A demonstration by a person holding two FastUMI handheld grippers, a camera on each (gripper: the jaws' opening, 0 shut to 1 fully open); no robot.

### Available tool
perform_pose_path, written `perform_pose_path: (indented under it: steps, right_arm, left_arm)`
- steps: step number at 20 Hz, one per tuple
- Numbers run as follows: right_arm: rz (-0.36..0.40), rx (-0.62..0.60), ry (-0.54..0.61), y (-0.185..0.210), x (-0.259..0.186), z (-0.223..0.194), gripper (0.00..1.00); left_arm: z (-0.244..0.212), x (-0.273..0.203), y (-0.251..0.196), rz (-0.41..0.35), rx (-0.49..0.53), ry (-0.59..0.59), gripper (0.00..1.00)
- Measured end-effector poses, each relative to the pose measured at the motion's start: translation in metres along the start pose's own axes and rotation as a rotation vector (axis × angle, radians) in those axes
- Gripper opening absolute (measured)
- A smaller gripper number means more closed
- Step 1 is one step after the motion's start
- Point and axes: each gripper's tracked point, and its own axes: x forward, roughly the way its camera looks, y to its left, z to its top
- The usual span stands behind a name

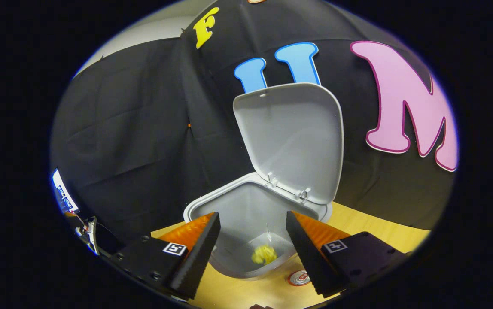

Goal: Press the lid of the desktop garbage bin to open it, pick up the crumpled paper on the desktop and throw it into the bin, then pick up the pop can on the desktop and drop it into the bin, and finally close the garbage bin lid.

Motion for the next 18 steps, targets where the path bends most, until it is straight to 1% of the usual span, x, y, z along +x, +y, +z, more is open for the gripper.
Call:
perform_pose_path:
  steps: [1,3,6,9,12,16,18]
  right_arm:
    - [-0.006,-0.011,-0.008,-0.002,-0.004,0.003,0.96]
    - [-0.021,-0.014,-0.020,-0.009,-0.018,0.006,0.96]
    - [-0.058,0.012,-0.047,-0.030,-0.052,0.011,0.96]
    - [-0.111,0.036,-0.069,-0.053,-0.096,0.013,0.96]
    - [-0.188,0.040,-0.075,-0.080,-0.142,0.008,0.96]
    - [-0.296,0.048,-0.069,-0.110,-0.202,-0.004,0.96]
    - [-0.342,0.049,-0.067,-0.122,-0.226,-0.011,0.96]
  left_arm:
    - [-0.006,0.005,-0.010,-0.025,0.000,0.004,0.96]
    - [-0.013,0.018,-0.032,-0.080,-0.007,0.019,0.96]
    - [-0.026,0.035,-0.072,-0.172,0.005,0.035,0.96]
    - [-0.036,0.058,-0.115,-0.262,0.068,0.026,0.97]
    - [-0.059,0.082,-0.154,-0.346,0.116,0.035,0.96]
    - [-0.094,0.117,-0.198,-0.394,0.112,0.064,0.97]
    - [-0.110,0.137,-0.213,-0.395,0.120,0.078,0.97]
